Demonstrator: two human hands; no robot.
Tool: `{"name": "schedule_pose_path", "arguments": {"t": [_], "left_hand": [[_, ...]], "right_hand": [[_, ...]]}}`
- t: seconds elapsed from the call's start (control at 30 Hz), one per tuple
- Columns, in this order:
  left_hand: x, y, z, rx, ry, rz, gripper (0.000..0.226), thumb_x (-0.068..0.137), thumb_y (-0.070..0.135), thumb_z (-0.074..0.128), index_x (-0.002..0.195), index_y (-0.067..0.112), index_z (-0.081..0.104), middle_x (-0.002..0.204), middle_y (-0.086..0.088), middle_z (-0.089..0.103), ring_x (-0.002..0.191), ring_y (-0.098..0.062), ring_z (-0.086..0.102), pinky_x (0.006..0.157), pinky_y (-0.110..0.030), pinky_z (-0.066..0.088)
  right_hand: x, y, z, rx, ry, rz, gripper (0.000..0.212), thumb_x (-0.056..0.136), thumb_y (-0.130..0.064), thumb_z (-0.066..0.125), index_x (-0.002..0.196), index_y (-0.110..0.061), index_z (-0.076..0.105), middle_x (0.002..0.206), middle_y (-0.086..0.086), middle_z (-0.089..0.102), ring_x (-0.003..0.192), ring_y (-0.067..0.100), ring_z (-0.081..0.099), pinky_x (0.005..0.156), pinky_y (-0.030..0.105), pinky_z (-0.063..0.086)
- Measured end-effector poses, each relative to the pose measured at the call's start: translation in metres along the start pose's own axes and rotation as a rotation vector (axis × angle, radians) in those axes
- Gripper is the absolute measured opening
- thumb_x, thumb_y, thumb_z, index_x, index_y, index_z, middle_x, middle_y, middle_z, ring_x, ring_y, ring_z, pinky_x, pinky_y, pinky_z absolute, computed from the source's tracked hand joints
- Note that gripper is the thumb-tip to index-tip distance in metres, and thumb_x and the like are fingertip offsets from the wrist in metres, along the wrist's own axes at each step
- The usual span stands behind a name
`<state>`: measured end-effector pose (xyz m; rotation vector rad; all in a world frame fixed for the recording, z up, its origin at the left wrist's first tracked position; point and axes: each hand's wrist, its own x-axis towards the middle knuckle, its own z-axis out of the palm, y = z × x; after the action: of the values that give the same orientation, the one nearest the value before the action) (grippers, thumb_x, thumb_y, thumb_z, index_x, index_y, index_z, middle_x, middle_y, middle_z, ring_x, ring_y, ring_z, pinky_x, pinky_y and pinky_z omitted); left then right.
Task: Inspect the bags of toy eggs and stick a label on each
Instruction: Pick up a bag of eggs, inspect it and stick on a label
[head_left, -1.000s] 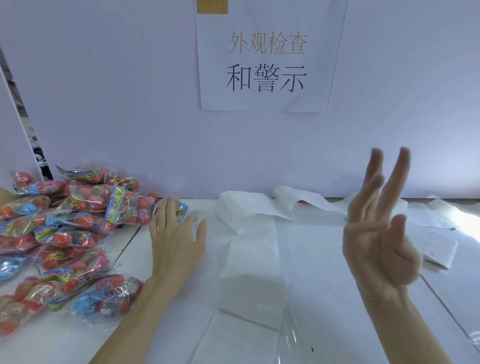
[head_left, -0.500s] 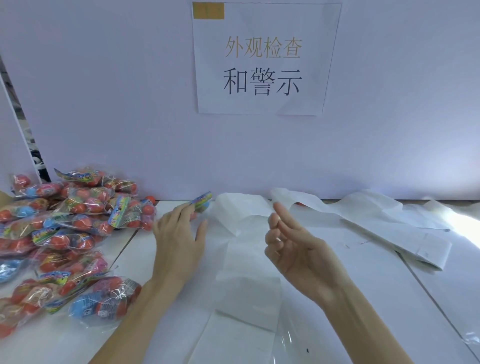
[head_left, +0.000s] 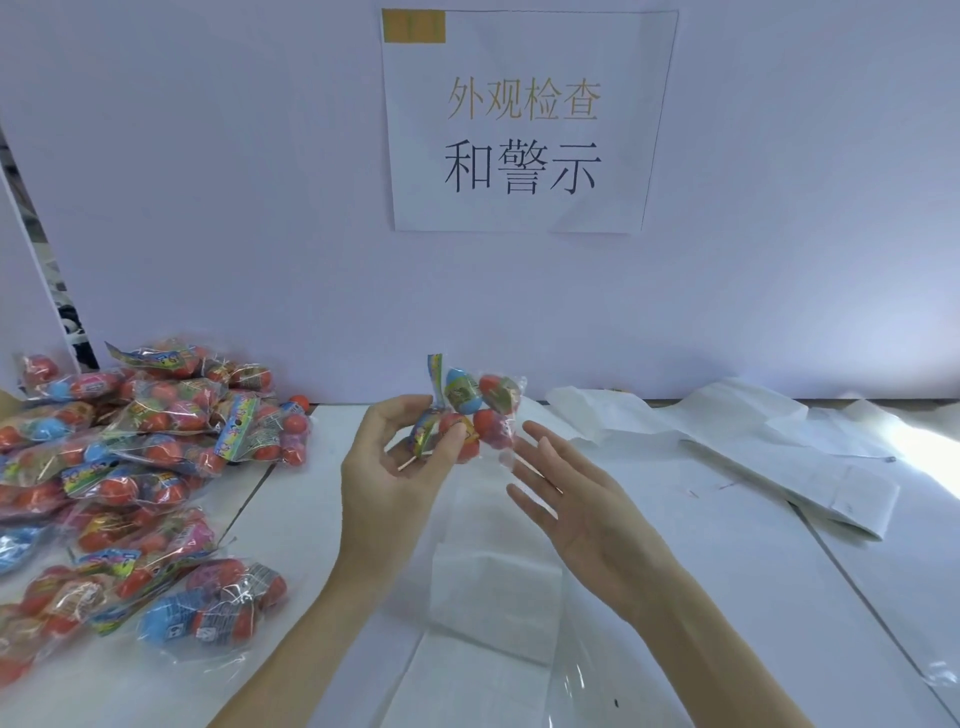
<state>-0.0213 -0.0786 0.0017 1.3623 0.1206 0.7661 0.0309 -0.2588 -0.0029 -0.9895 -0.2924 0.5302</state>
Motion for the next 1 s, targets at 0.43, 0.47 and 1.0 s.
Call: {"name": "schedule_pose_path", "arguments": {"t": [0.43, 0.47, 1.0], "left_hand": [[0.0, -0.016, -0.004, 0.281, -0.167, -0.164, 0.013, 0.102, 0.023, 0.067, 0.093, 0.015, 0.073, 0.091, -0.002, 0.075, 0.088, -0.027, 0.071, 0.073, -0.019, 0.055], [0.001, -0.017, -0.004, 0.293, -0.183, -0.161, 0.014, 0.102, 0.021, 0.065, 0.094, 0.013, 0.071, 0.09, -0.003, 0.075, 0.086, -0.026, 0.071, 0.073, -0.02, 0.056], [-0.002, -0.021, -0.004, 0.233, -0.297, -0.177, 0.022, 0.105, 0.027, 0.06, 0.092, 0.01, 0.055, 0.082, 0.0, 0.068, 0.087, -0.02, 0.075, 0.071, -0.038, 0.063]], "right_hand": [[0.001, 0.011, 0.008, -0.523, 0.267, -0.145, 0.037, 0.097, -0.04, 0.071, 0.099, -0.004, 0.077, 0.087, 0.007, 0.08, 0.081, 0.028, 0.078, 0.088, 0.049, 0.062], [0.002, 0.013, 0.009, -0.567, 0.288, -0.157, 0.037, 0.097, -0.042, 0.071, 0.095, -0.005, 0.077, 0.083, 0.005, 0.08, 0.077, 0.025, 0.077, 0.081, 0.049, 0.063], [-0.001, 0.01, 0.005, -0.25, 0.187, -0.007, 0.023, 0.103, -0.025, 0.063, 0.114, -0.018, 0.08, 0.111, 0.011, 0.079, 0.101, 0.029, 0.077, 0.082, 0.03, 0.062]]}}
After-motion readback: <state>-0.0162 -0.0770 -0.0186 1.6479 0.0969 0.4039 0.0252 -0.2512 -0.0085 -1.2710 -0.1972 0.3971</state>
